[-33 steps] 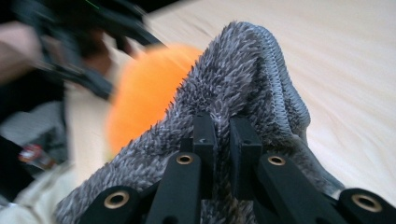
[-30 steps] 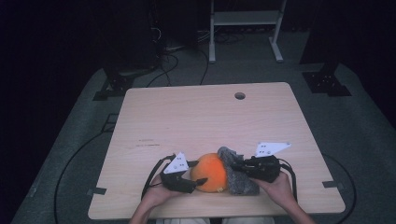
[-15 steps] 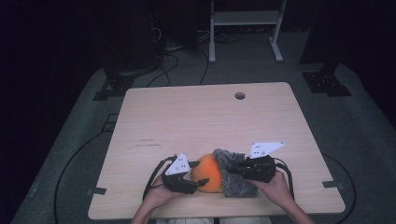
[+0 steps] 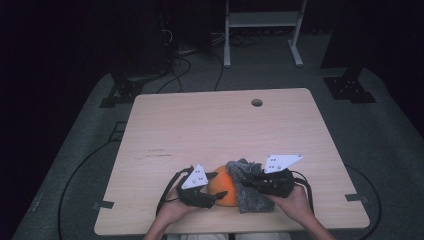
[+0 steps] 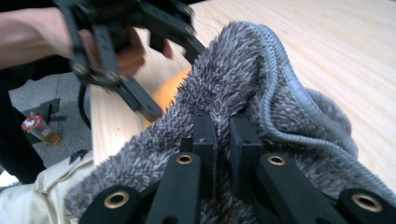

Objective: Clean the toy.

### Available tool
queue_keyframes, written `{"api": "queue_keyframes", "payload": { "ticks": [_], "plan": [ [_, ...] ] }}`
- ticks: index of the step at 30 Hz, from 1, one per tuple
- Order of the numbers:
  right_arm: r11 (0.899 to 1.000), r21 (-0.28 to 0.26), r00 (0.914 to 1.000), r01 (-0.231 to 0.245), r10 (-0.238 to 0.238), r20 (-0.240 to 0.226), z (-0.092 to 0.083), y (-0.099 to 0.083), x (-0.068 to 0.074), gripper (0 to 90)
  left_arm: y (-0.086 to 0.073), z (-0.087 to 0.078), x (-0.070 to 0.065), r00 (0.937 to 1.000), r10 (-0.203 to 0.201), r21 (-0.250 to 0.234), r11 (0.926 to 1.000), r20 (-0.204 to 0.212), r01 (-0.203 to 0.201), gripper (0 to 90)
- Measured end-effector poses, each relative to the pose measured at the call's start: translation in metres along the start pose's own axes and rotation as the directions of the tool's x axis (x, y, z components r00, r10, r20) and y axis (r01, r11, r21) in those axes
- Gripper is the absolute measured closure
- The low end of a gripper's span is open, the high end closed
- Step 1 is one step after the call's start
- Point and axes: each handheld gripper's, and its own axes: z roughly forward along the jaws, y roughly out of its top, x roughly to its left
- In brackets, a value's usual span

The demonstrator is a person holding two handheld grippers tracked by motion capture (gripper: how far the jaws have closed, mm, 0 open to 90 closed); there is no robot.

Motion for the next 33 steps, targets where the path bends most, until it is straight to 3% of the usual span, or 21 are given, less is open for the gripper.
{"api": "queue_keyframes", "payload": {
  "ticks": [2, 4, 6, 7, 8, 9, 10, 14, 15, 16, 19, 21, 23, 24, 25, 27, 28, 30, 31, 32, 33],
  "plan": [
    [1.000, -0.007, 0.9997, -0.023, 0.023, -0.001, -0.001, -0.004, -0.004, 82.4, 0.002, 0.001, -0.001, 1.0000, 0.003, -0.013, 0.9999, 0.004, -0.002, 33.2],
    [0.999, 0.019, 0.9977, -0.036, 0.035, 0.058, -0.011, -0.008, -0.008, 82.4, 0.005, 0.002, -0.003, 0.9999, 0.010, -0.010, 0.9999, -0.002, -0.010, 33.6],
    [0.999, 0.010, 0.9968, -0.045, 0.044, 0.067, -0.015, -0.008, -0.007, 82.4, 0.006, 0.003, -0.004, 0.9998, 0.018, -0.009, 0.9998, -0.009, -0.018, 33.9],
    [0.999, -0.018, 0.9972, -0.048, 0.049, 0.056, -0.018, -0.006, -0.005, 82.4, 0.006, 0.004, -0.004, 0.9998, 0.018, -0.010, 0.9998, -0.010, -0.018, 34.1],
    [0.999, -0.043, 0.9991, -0.019, 0.021, 0.037, -0.018, 0.000, 0.001, 82.4, 0.007, 0.004, -0.005, 0.9998, 0.020, -0.012, 0.9997, -0.010, -0.020, 34.3],
    [0.999, -0.043, 0.9991, -0.019, 0.021, 0.037, -0.018, 0.000, 0.001, 82.4, 0.007, 0.004, -0.005, 0.9996, 0.027, -0.008, 0.9996, -0.011, -0.027, 34.3],
    [0.999, -0.028, 0.9992, 0.018, -0.017, 0.037, -0.011, 0.006, 0.008, 82.4, 0.008, 0.004, -0.006, 0.9994, 0.031, -0.003, 0.9995, -0.014, -0.031, 34.4],
    [1.000, 0.005, 0.9989, 0.019, -0.019, 0.042, -0.005, 0.001, 0.002, 82.4, 0.008, 0.004, -0.006, 0.9997, 0.022, -0.012, 0.9997, -0.010, -0.022, 34.5],
    [1.000, 0.012, 0.9983, -0.003, 0.002, 0.059, -0.008, -0.003, -0.003, 82.4, 0.008, 0.004, -0.006, 0.9997, 0.021, -0.014, 0.9997, -0.010, -0.021, 34.5],
    [0.999, 0.031, 0.9941, -0.013, 0.009, 0.108, -0.014, -0.005, -0.007, 82.4, 0.009, 0.005, -0.006, 0.9996, 0.025, -0.016, 0.9995, -0.008, -0.025, 34.7],
    [0.999, -0.013, 0.9940, -0.032, 0.033, 0.104, -0.022, -0.004, -0.007, 82.4, 0.011, 0.008, -0.009, 0.9991, 0.043, -0.020, 0.9989, -0.005, -0.043, 34.7],
    [0.998, -0.063, 0.9977, -0.026, 0.029, 0.060, -0.023, 0.000, -0.003, 82.4, 0.013, 0.009, -0.011, 0.9984, 0.056, -0.032, 0.9979, 0.000, -0.056, 34.2],
    [1.000, -0.026, 0.9977, -0.013, 0.015, 0.066, -0.017, 0.001, -0.003, 82.4, 0.015, 0.007, -0.009, 0.9993, 0.033, -0.059, 0.9977, 0.014, -0.033, 29.1],
    [1.000, -0.009, 0.9976, -0.015, 0.015, 0.067, -0.013, -0.001, -0.004, 82.3, 0.015, 0.005, -0.006, 0.9996, -0.002, -0.082, 0.9966, 0.028, 0.004, 25.1],
    [0.998, -0.022, 0.9982, -0.051, 0.051, 0.030, -0.012, -0.009, -0.009, 82.2, 0.014, 0.000, 0.001, 0.9969, -0.074, -0.119, 0.9900, 0.027, 0.077, 16.8],
    [0.996, -0.035, 0.9967, -0.080, 0.080, 0.014, -0.014, -0.017, -0.011, 82.3, 0.011, 0.003, 0.007, 0.9929, -0.118, -0.075, 0.9901, 0.019, 0.119, 10.6],
    [0.995, -0.038, 0.9958, -0.090, 0.091, 0.011, -0.015, -0.021, -0.012, 82.3, 0.011, 0.003, 0.007, 0.9929, -0.118, -0.075, 0.9901, 0.019, 0.119, 9.2],
    [0.994, -0.041, 0.9951, -0.098, 0.099, 0.008, -0.016, -0.023, -0.013, 82.3, 0.006, 0.009, 0.010, 0.9847, -0.159, -0.025, 0.9867, 0.073, 0.161, 11.4],
    [0.994, -0.038, 0.9947, -0.102, 0.102, 0.007, -0.018, -0.025, -0.013, 82.2, 0.005, 0.010, 0.009, 0.9839, -0.155, -0.025, 0.9871, 0.088, 0.158, 19.7],
    [0.994, -0.031, 0.9941, -0.107, 0.108, 0.014, -0.020, -0.029, -0.015, 82.3, 0.006, 0.011, 0.006, 0.9883, -0.131, -0.041, 0.9901, 0.078, 0.134, 29.2],
    [0.994, -0.031, 0.9941, -0.107, 0.108, 0.014, -0.020, -0.029, -0.015, 82.3, 0.006, 0.011, 0.006, 0.9883, -0.131, -0.041, 0.9901, 0.078, 0.134, 31.6]
  ]
}}
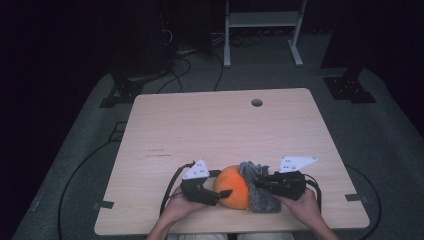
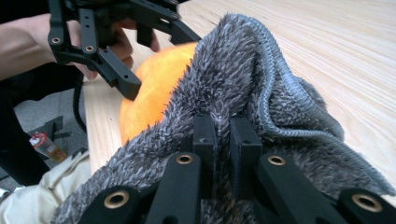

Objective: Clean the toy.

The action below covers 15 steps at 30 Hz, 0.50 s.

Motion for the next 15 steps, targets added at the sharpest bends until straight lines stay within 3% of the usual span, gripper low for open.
{"api": "queue_keyframes", "payload": {
  "ticks": [2, 4, 7, 9, 10, 12, 13, 14, 15],
  "plan": [
    [1.000, 0.009, 0.9996, -0.017, 0.016, 0.023, -0.004, 0.000, -0.004, 82.3, 0.003, -0.002, -0.001, 0.9999, 0.007, -0.011, 0.9999, -0.014, -0.007, 35.3],
    [1.000, 0.017, 0.9964, -0.021, 0.020, 0.082, -0.013, 0.003, -0.006, 82.3, 0.007, -0.003, -0.002, 0.9994, 0.019, -0.032, 0.9993, -0.028, -0.020, 41.5],
    [0.995, -0.103, 0.9995, 0.010, -0.007, 0.030, -0.021, 0.018, 0.007, 82.3, 0.016, -0.002, -0.009, 0.9968, 0.056, -0.070, 0.9958, -0.057, -0.060, 44.8],
    [0.992, -0.115, 0.9984, 0.055, -0.053, 0.017, -0.017, 0.028, 0.018, 82.3, 0.021, 0.001, -0.014, 0.9946, 0.081, -0.074, 0.9936, -0.064, -0.086, 45.0],
    [0.993, -0.089, 0.9964, 0.083, -0.081, 0.023, -0.010, 0.032, 0.023, 82.3, 0.022, 0.003, -0.015, 0.9944, 0.084, -0.079, 0.9929, -0.064, -0.089, 44.0],
    [0.995, -0.050, 0.9955, 0.087, -0.085, 0.041, 0.000, 0.028, 0.021, 82.4, 0.020, 0.004, -0.016, 0.9938, 0.084, -0.075, 0.9932, -0.073, -0.089, 31.8],
    [0.996, -0.056, 0.9973, 0.068, -0.067, 0.031, 0.001, 0.025, 0.018, 82.4, 0.018, 0.003, -0.015, 0.9963, 0.063, -0.087, 0.9939, -0.058, -0.068, 25.7],
    [0.997, -0.063, 0.9994, 0.034, -0.033, 0.007, 0.002, 0.021, 0.014, 82.4, 0.017, 0.003, -0.014, 0.9976, 0.052, -0.077, 0.9955, -0.045, -0.056, 19.0],
    [0.997, -0.065, 0.9993, 0.035, -0.034, 0.012, 0.001, 0.020, 0.014, 82.4, 0.015, 0.005, -0.013, 0.9979, 0.044, -0.044, 0.9980, -0.047, -0.046, 14.5]
  ]
}}
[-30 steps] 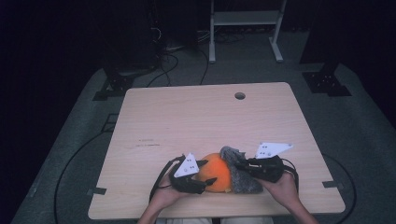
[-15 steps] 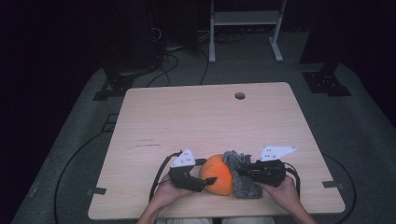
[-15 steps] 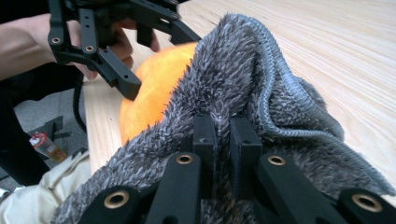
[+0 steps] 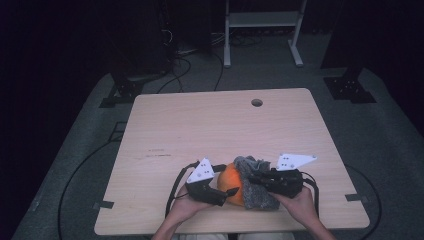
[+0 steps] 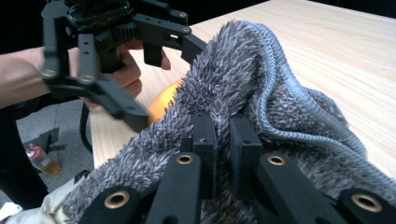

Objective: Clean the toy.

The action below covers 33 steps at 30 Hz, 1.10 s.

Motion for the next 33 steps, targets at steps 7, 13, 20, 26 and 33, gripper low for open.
{"api": "queue_keyframes", "payload": {
  "ticks": [7, 13, 20, 26, 33],
  "plan": [
    [1.000, 0.019, 0.9989, 0.001, -0.002, 0.046, -0.012, -0.005, -0.010, 82.4, -0.001, -0.001, -0.001, 0.9996, 0.019, -0.021, 0.9996, -0.022, -0.019, 39.6],
    [0.998, -0.037, 0.9970, 0.048, -0.045, 0.062, -0.031, 0.008, -0.002, 82.4, 0.010, 0.000, -0.008, 0.9962, 0.076, -0.069, 0.9945, -0.043, -0.078, 42.9],
    [0.998, 0.039, 0.9943, 0.039, -0.043, 0.098, -0.022, 0.005, -0.007, 82.5, 0.008, 0.009, -0.015, 0.9951, 0.089, -0.088, 0.9919, -0.044, -0.092, 32.6],
    [0.986, 0.014, 0.9854, 0.167, -0.167, 0.032, -0.012, 0.023, 0.026, 82.5, 0.010, 0.012, -0.026, 0.9824, 0.176, -0.061, 0.9818, -0.063, -0.180, 39.0],
    [0.999, 0.030, 0.9935, 0.030, -0.033, 0.109, -0.017, 0.005, -0.005, 82.6, 0.000, 0.003, -0.010, 0.9888, 0.141, -0.025, 0.9894, -0.047, -0.143, 41.9]
  ]
}}
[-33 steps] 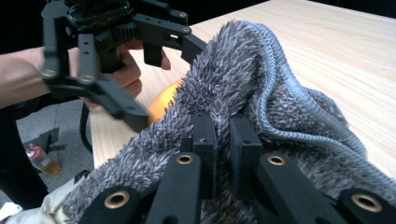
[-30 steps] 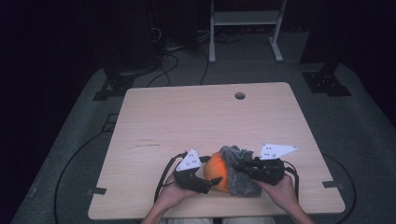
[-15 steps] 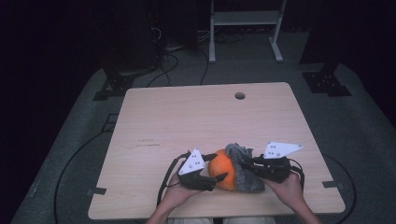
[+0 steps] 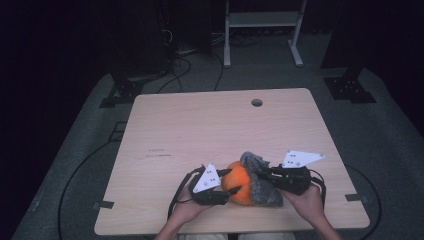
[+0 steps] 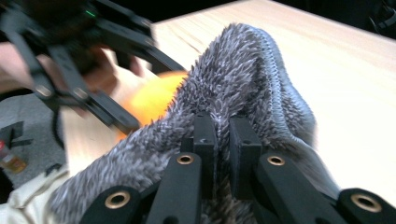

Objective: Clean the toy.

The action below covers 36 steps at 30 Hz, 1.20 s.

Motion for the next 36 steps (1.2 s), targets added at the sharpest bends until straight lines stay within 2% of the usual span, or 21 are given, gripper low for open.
{"api": "queue_keyframes", "payload": {
  "ticks": [2, 4, 5, 6, 7, 9, 10, 12, 14, 16, 17, 18, 19, 21, 23, 25, 26, 28, 31, 33, 36],
  "plan": [
    [1.000, -0.013, 0.9996, -0.024, 0.023, -0.019, 0.003, -0.002, 0.001, 82.6, 0.002, -0.001, 0.005, 0.9974, -0.061, -0.017, 0.9979, 0.037, 0.062, 31.7],
    [1.000, -0.019, 0.9993, -0.009, 0.008, -0.035, 0.009, 0.000, 0.010, 82.6, 0.004, -0.003, 0.011, 0.9848, -0.157, -0.027, 0.9868, 0.075, 0.159, 18.9],
    [1.000, -0.019, 0.9984, -0.007, 0.006, -0.057, 0.012, 0.001, 0.013, 82.6, 0.003, -0.004, 0.012, 0.9864, -0.154, -0.016, 0.9878, 0.058, 0.155, 20.7],
    [1.000, -0.016, 0.9980, 0.002, -0.003, -0.064, 0.014, 0.003, 0.016, 82.6, 0.001, -0.004, 0.012, 0.9930, -0.115, 0.007, 0.9934, 0.028, 0.115, 27.6],
    [1.000, -0.013, 0.9981, 0.018, -0.019, -0.059, 0.015, 0.003, 0.017, 82.6, -0.002, -0.005, 0.013, 0.9945, -0.103, 0.018, 0.9945, 0.017, 0.103, 30.9],
    [1.000, 0.001, 0.9983, -0.005, 0.005, -0.058, 0.017, 0.000, 0.011, 82.6, -0.006, -0.008, 0.016, 0.9938, -0.110, 0.041, 0.9932, 0.017, 0.109, 33.3],
    [1.000, 0.011, 0.9990, -0.017, 0.017, -0.042, 0.017, -0.004, 0.006, 82.6, -0.007, -0.009, 0.017, 0.9968, -0.080, 0.066, 0.9947, 0.001, 0.079, 35.2],
    [0.997, 0.040, 0.9976, -0.066, 0.067, -0.016, 0.017, -0.011, -0.004, 82.6, -0.011, -0.012, 0.021, 0.9945, -0.103, 0.075, 0.9920, 0.017, 0.102, 36.0],
    [0.994, 0.030, 0.9941, -0.102, 0.103, -0.036, 0.019, -0.015, -0.007, 82.6, -0.009, -0.013, 0.023, 0.9911, -0.129, 0.057, 0.9903, 0.034, 0.127, 31.1],
    [0.998, 0.031, 0.9984, -0.053, 0.054, -0.019, 0.022, -0.012, 0.001, 82.5, -0.003, -0.013, 0.022, 0.9871, -0.151, 0.001, 0.9886, 0.054, 0.151, 18.5],
    [0.999, 0.023, 0.9988, -0.031, 0.032, -0.037, 0.023, -0.009, 0.005, 82.5, -0.001, -0.013, 0.021, 0.9867, -0.150, -0.012, 0.9884, 0.062, 0.151, 19.0],
    [1.000, 0.015, 0.9981, -0.018, 0.018, -0.058, 0.024, -0.007, 0.009, 82.5, 0.000, -0.010, 0.019, 0.9919, -0.121, 0.008, 0.9927, 0.040, 0.120, 23.3],
    [1.000, 0.017, 0.9982, 0.003, -0.002, -0.060, 0.026, -0.006, 0.013, 82.5, -0.001, -0.008, 0.017, 0.9963, -0.085, 0.042, 0.9955, 0.009, 0.085, 26.8],
    [0.999, 0.031, 0.9989, 0.023, -0.022, -0.040, 0.028, -0.009, 0.012, 82.4, -0.006, -0.008, 0.016, 0.9972, -0.074, 0.048, 0.9961, 0.010, 0.074, 31.1],
    [0.999, 0.048, 0.9997, -0.015, 0.016, -0.018, 0.026, -0.016, 0.002, 82.4, -0.009, -0.011, 0.018, 0.9987, -0.049, 0.081, 0.9955, -0.015, 0.050, 34.9],
    [0.993, 0.101, 0.9981, -0.060, 0.058, 0.023, 0.025, -0.025, -0.009, 82.5, -0.014, -0.015, 0.022, 0.9971, -0.074, 0.079, 0.9940, -0.017, 0.076, 36.0],
    [0.991, 0.098, 0.9956, -0.093, 0.092, 0.012, 0.025, -0.028, -0.013, 82.4, -0.014, -0.016, 0.023, 0.9960, -0.089, 0.071, 0.9935, -0.004, 0.089, 35.4],
    [0.994, 0.067, 0.9959, -0.090, 0.091, -0.006, 0.023, -0.026, -0.010, 82.3, -0.011, -0.017, 0.023, 0.9937, -0.107, 0.031, 0.9939, 0.034, 0.106, 28.5],
    [0.999, 0.004, 0.9969, -0.050, 0.050, -0.061, 0.023, -0.016, 0.002, 82.2, -0.011, -0.014, 0.021, 0.9972, -0.073, 0.067, 0.9951, 0.012, 0.072, 32.0],
    [0.999, 0.006, 0.9964, -0.047, 0.047, -0.070, 0.027, -0.017, 0.003, 82.2, -0.013, -0.017, 0.022, 0.9981, -0.059, 0.086, 0.9946, 0.016, 0.058, 35.0],
    [0.993, 0.034, 0.9909, -0.114, 0.116, -0.069, 0.030, -0.027, -0.008, 82.2, -0.020, -0.022, 0.030, 0.9961, -0.087, 0.104, 0.9909, 0.016, 0.085, 37.3]
  ]
}}
